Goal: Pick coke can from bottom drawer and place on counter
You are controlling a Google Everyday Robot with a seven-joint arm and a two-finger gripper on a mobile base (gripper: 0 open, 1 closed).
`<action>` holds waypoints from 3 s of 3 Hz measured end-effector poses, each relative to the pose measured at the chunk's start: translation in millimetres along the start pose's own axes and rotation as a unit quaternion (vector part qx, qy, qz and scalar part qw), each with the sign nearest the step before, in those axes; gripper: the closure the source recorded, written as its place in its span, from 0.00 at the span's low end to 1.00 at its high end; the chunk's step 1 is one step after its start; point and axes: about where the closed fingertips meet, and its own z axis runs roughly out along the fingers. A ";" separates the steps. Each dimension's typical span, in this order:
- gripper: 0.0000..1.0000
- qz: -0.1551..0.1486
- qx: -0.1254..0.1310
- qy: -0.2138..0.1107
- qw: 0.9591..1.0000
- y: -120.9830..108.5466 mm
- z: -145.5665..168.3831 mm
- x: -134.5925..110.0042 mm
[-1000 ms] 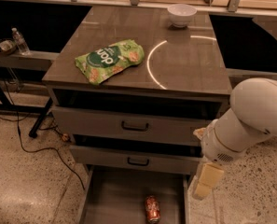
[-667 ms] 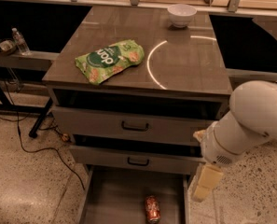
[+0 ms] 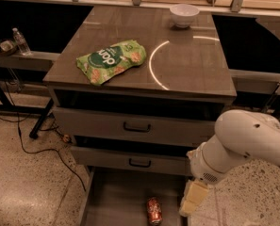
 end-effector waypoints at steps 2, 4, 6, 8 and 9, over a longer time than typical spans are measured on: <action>0.00 0.039 0.010 -0.075 0.996 -22.1 119.0 -9.3; 0.00 0.064 0.003 -0.079 0.995 -23.5 144.6 -7.0; 0.00 0.170 0.032 -0.080 0.982 -57.9 275.6 16.2; 0.00 0.198 0.059 -0.103 0.973 -77.6 311.8 27.0; 0.00 0.213 0.054 -0.106 0.970 -75.2 330.2 30.7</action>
Offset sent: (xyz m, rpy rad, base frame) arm 0.0389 0.0567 -0.1468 0.1858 -0.0667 -0.1267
